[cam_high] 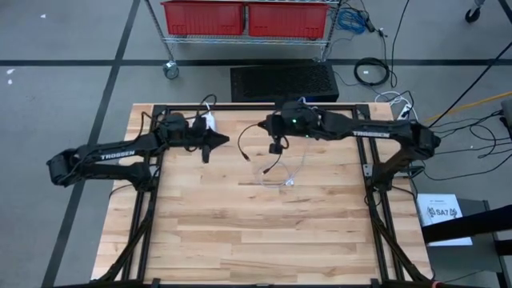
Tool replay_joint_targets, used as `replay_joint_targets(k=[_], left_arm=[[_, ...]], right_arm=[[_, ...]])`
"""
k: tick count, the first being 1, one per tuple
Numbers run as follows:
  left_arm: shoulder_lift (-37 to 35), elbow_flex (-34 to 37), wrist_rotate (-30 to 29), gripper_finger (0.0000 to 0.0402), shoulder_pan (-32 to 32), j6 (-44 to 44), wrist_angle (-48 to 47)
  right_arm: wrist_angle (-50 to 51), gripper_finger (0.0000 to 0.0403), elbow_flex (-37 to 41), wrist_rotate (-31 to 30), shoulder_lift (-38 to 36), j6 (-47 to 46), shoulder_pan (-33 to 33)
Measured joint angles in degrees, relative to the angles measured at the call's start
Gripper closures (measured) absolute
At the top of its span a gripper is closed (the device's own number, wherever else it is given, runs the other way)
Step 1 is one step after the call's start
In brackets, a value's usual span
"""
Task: Insert USB
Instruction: Insert the black charger cable into the orange charger adapter
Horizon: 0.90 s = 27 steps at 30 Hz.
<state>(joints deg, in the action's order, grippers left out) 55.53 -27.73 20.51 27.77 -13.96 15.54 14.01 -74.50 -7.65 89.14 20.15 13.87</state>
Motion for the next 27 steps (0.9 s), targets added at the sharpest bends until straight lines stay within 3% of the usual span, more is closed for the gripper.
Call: replay_joint_targets(k=[7, 13, 27], left_arm=[[3.7, 0.0, 11.3, 0.0284, -0.4, -2.0, 7.2], [8.6, 0.0, 11.4, 0.0224, -2.6, -4.3, 13.5], [15.5, -1.0, 8.9, 0.0212, -5.5, -5.1, 22.8]], right_arm=[[-0.9, 0.0403, 0.0, -0.2, -2.7, 0.3, -2.3], [-3.4, 0.0403, 0.0, -1.8, -2.6, 1.5, -3.2], [-6.6, 0.0403, 0.0, -3.1, -2.6, 1.3, -3.1]])
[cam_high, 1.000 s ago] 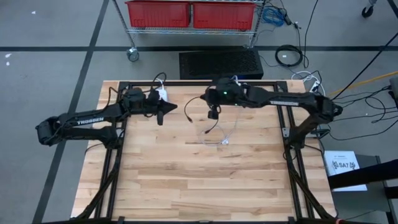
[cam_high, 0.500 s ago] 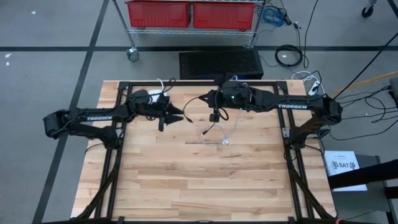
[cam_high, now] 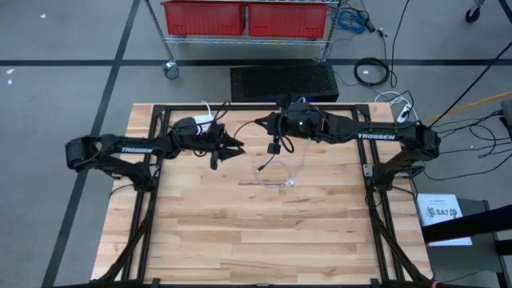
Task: Insert USB
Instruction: Insert the black charger cable into the orange charger adapter
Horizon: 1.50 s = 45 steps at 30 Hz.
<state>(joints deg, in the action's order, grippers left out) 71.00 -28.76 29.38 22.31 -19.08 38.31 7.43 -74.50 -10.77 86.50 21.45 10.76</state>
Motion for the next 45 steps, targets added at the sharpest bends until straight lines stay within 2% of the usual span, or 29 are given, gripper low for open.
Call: replay_joint_targets(k=[5, 8, 12, 18, 26, 30, 33, 37, 40, 42, 45], left_arm=[[0.7, -0.1, -0.8, 0.0215, 0.0, -0.1, 1.6], [0.6, -0.1, -0.8, 0.0233, 0.0, -0.4, 1.9], [0.6, -0.1, -0.9, 0.0281, 0.0, -1.5, 1.8], [0.6, -0.1, -1.1, 0.0378, 0.0, -1.4, 1.5], [-1.4, -0.3, -5.7, 0.0383, 0.9, 4.4, 0.9], [-4.9, -1.9, -6.4, 0.0384, 3.1, 8.8, -6.7], [-8.0, -4.2, -9.0, 0.0384, 4.5, 14.2, -17.7], [-11.3, -8.1, -17.7, 0.0384, 5.2, 23.7, -36.3], [-12.2, -9.6, -24.4, 0.0384, 5.2, 29.1, -44.8], [-12.3, -9.6, -26.4, 0.0384, 5.5, 31.7, -46.8], [-12.3, -8.6, -26.4, 0.0384, 7.1, 33.5, -47.5]], right_arm=[[0.0, 0.0403, 0.0, 0.0, 0.0, -0.7, 0.0], [0.0, 0.0403, 0.0, 0.0, 0.0, -0.7, 0.0], [-0.2, 0.0403, 0.0, -0.7, 0.0, -0.8, 0.0], [-0.9, 0.0403, 0.0, -3.0, -0.8, -0.8, 0.0], [-2.6, 0.0403, 0.0, -3.1, -2.2, -0.8, 0.0], [-2.5, 0.0397, 0.0, -3.0, -2.4, -3.1, 0.0], [-1.6, 0.0374, 0.0, -3.0, -2.4, -4.5, 0.1], [-1.1, 0.0333, 0.0, -3.0, -2.4, -5.6, 0.2], [-0.6, 0.0307, 0.0, -3.0, -2.4, -5.8, 0.1], [-0.4, 0.0294, 0.0, -3.0, -2.4, -5.8, 0.2], [0.4, 0.0284, 0.0, -3.0, -2.4, -5.8, 0.1]])
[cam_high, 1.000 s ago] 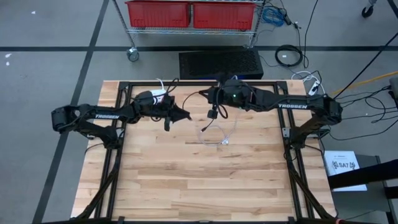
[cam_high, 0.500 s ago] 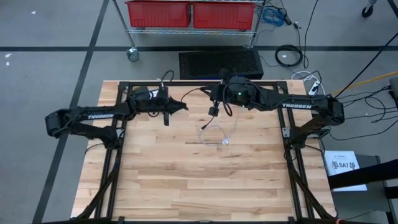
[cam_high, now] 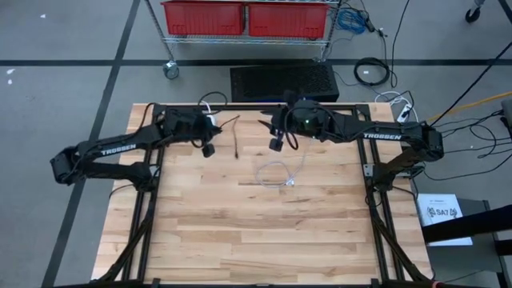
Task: Insert USB
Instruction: Insert the black charger cable into the orange charger adapter
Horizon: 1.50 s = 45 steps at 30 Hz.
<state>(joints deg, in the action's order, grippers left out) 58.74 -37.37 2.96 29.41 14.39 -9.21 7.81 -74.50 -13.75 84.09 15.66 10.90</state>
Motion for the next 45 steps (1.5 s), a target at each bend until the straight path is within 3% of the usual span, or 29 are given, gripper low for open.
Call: replay_joint_targets(k=[14, 22, 25, 36, 45], left_arm=[[0.1, 1.2, 8.4, 0.0384, 16.9, 5.9, -3.8], [0.3, 1.2, 20.0, 0.0384, 23.3, 7.3, -5.7], [1.9, 1.3, 20.9, 0.0384, 25.5, 7.9, -5.7], [7.5, 5.7, 24.1, 0.0384, 29.1, 8.5, 5.2], [7.2, 5.7, 24.6, 0.0384, 29.1, 8.9, 2.4]], right_arm=[[3.9, 0.0284, 0.0, 0.3, 0.0, -0.7, 0.0], [4.4, 0.0284, 0.0, 0.6, 0.0, -1.1, 0.0], [4.4, 0.0284, 0.0, 0.6, 0.0, -1.0, -0.1], [4.5, 0.0284, 0.0, 0.6, 0.0, -0.5, -0.1], [4.5, 0.0284, 0.0, 0.6, 0.0, -0.2, -0.1]])
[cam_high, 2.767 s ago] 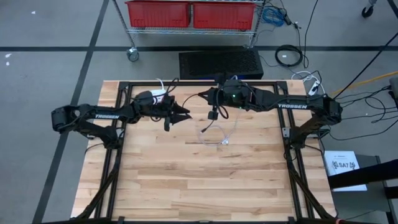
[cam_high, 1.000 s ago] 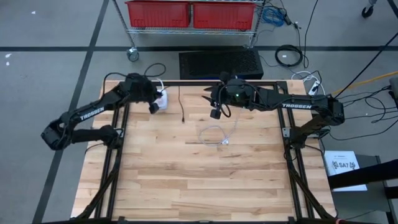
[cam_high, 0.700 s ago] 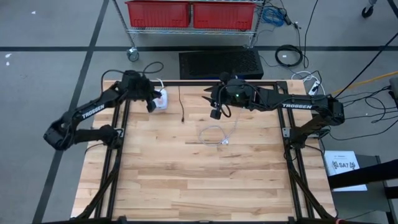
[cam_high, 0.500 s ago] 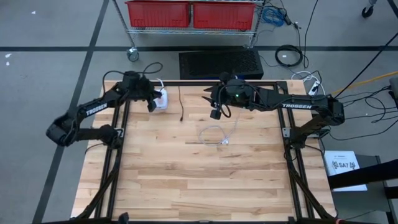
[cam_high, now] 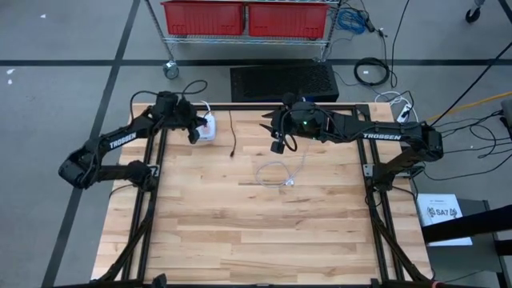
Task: Insert USB
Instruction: Insert the black charger cable into the orange charger adapter
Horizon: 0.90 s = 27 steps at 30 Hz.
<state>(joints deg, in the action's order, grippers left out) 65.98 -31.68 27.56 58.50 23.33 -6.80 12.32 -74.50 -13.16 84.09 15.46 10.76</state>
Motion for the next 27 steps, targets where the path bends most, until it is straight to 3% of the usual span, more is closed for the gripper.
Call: replay_joint_targets(k=[11, 27], left_arm=[[-2.2, 0.1, 0.9, 0.0385, 0.0, 1.6, -3.1], [-1.9, -0.4, -5.1, 0.0385, -0.1, 2.5, -3.3]], right_arm=[[0.0, 0.0284, 0.0, 0.0, 0.0, 0.2, 0.0], [0.0, 0.0284, 0.0, 0.0, 0.0, 0.2, 0.0]])
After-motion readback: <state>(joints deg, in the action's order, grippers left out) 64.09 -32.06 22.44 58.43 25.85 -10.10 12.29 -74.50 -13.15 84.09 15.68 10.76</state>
